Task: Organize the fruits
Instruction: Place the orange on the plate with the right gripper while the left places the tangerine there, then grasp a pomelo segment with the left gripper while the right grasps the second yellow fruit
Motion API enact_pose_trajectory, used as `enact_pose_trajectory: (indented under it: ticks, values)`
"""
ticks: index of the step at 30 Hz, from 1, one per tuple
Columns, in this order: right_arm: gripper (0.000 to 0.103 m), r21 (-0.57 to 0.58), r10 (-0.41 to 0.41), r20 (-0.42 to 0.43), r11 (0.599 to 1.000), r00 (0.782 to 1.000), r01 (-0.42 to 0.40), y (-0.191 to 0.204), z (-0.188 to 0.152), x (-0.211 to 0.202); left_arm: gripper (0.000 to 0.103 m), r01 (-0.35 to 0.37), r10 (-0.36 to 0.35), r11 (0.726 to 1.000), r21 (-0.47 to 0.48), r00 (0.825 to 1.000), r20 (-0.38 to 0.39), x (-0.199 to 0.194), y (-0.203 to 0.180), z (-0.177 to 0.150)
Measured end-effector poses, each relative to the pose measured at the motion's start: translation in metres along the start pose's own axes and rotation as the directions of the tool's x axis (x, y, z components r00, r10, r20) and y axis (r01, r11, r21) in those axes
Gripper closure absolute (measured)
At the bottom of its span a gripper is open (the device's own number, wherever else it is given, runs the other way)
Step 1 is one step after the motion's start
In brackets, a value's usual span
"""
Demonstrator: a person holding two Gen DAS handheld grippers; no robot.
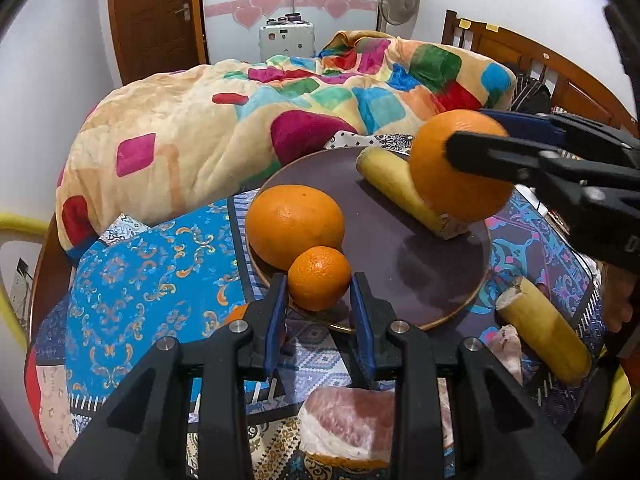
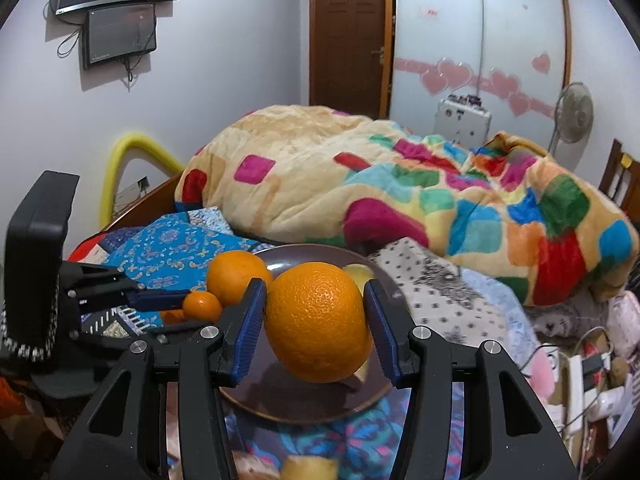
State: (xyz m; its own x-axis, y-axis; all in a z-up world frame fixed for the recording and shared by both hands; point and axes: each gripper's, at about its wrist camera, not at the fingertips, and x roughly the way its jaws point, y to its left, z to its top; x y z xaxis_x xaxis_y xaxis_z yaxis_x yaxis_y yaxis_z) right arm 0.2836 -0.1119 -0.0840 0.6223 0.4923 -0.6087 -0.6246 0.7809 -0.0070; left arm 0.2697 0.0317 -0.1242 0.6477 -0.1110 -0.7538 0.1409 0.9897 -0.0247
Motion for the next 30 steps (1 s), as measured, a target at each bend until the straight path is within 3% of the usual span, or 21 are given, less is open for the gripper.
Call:
enact_pose_trajectory:
  ticks: [7,12,16,19,30]
  values:
    - [0.056,0.010,0.039,-0.057,0.999,0.998,-0.038,0.005,0.000,0.022,0.071,0.011,-0.011,1.000,-0.001,1.000,-0.010,0.001,0.002,0.001]
    - [0.055,-0.007,0.045,-0.091,0.999,0.995,-0.046,0.013,-0.001,0.028,0.055,0.001,-0.001,1.000,-0.008,1.000,0.003,-0.001,0.004,0.001]
    - [0.054,0.008,0.060,-0.129,0.998,0.990,-0.060,0.013,-0.004,0.032,0.053,0.009,-0.009,1.000,-0.023,1.000,0.008,-0.005,0.007,0.000]
    - [0.054,-0.014,0.008,-0.079,1.000,0.997,-0.009,0.014,-0.001,0.018,0.053,0.007,-0.006,1.000,-0.020,1.000,0.013,-0.011,0.005,0.000]
    - [0.054,-0.026,-0.030,-0.019,0.999,0.999,0.030,0.016,-0.006,-0.039,0.048,0.000,0.001,1.000,-0.005,0.998,0.055,-0.054,-0.008,-0.010]
